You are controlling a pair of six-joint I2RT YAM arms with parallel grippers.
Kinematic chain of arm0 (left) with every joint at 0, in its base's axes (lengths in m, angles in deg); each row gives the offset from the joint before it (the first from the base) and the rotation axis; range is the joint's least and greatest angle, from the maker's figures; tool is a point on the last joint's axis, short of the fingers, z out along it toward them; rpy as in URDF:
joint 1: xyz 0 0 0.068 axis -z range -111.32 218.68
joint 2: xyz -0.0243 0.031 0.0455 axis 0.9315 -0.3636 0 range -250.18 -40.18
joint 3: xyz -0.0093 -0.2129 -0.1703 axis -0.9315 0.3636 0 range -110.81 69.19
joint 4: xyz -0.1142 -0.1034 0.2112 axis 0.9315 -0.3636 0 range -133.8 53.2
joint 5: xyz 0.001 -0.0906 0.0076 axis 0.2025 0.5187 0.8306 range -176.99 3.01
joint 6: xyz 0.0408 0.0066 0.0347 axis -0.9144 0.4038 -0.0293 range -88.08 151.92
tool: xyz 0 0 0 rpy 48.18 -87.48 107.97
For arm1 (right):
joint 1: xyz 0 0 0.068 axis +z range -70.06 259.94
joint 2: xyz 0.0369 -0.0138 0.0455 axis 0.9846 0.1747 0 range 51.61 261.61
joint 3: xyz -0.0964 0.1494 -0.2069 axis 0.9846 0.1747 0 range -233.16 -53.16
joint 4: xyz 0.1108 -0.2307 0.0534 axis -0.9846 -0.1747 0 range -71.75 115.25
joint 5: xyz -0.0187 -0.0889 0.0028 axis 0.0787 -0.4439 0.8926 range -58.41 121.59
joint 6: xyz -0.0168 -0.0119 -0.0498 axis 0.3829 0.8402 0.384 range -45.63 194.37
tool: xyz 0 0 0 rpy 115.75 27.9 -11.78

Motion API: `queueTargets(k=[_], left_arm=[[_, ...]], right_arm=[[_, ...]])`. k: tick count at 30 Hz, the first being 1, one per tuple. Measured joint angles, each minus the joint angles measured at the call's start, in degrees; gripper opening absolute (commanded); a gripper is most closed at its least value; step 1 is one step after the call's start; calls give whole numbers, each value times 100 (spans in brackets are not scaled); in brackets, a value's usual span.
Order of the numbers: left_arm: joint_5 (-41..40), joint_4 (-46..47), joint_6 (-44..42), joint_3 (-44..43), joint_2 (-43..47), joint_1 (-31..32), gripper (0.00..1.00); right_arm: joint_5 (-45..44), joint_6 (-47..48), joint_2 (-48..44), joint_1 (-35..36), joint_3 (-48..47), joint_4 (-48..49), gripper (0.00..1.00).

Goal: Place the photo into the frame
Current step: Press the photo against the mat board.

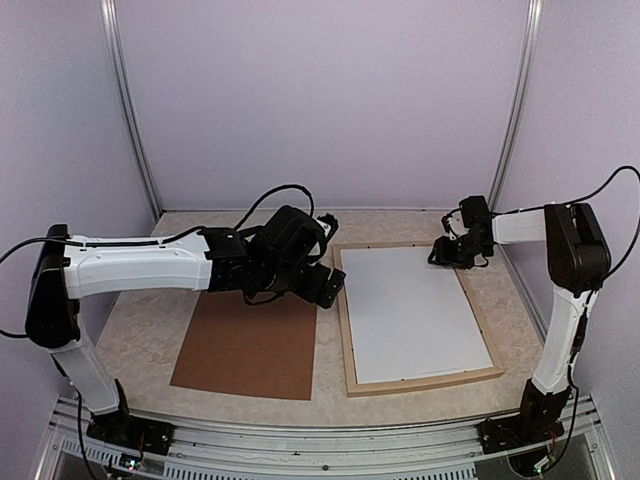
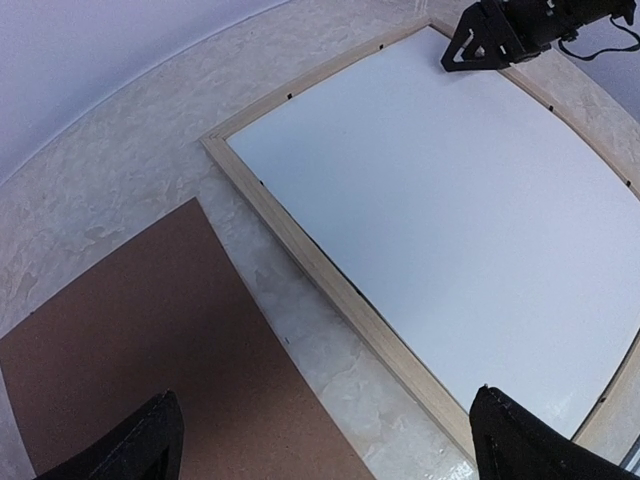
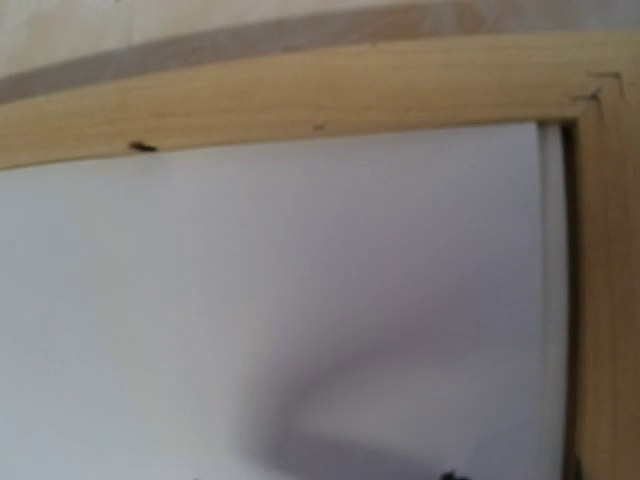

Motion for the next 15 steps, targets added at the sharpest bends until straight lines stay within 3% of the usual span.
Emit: queueTargets(k=[9, 15], left_arm=[[-37, -9, 46, 0, -96, -24, 99], [-13, 2, 166, 2, -238, -66, 99]], right_arm=[[-96, 4, -223, 4, 280, 133, 55], [-306, -17, -1023, 4, 761, 74, 62]])
